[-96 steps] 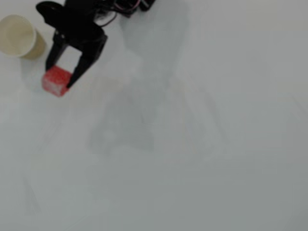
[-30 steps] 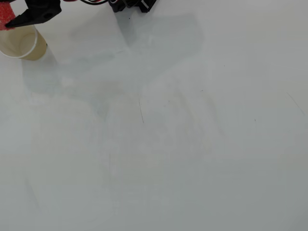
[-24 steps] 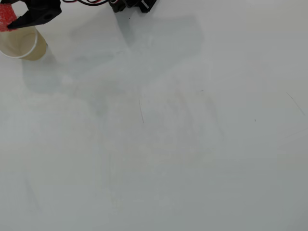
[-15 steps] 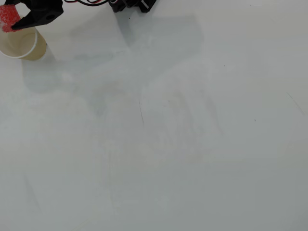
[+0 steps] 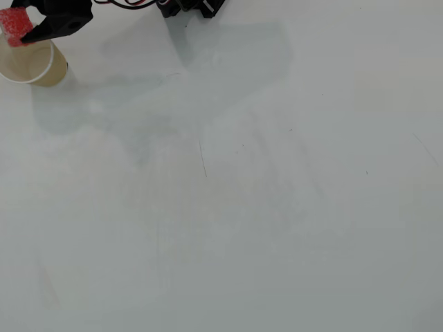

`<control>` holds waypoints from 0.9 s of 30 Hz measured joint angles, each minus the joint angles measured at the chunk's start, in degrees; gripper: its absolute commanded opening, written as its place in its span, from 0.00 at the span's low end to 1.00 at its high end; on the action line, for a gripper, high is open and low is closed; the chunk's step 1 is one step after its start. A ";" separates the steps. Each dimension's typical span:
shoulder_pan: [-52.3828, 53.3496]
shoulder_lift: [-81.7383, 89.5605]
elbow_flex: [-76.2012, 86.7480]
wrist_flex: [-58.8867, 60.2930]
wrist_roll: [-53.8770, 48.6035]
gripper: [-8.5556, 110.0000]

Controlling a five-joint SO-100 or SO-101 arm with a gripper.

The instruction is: Pick up the cube and drop it in the cup.

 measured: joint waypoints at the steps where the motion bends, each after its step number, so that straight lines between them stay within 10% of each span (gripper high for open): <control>1: 0.00 -0.62 0.00 0.00 0.00 0.11; 27: -1.76 -2.46 -0.09 -4.39 0.00 0.11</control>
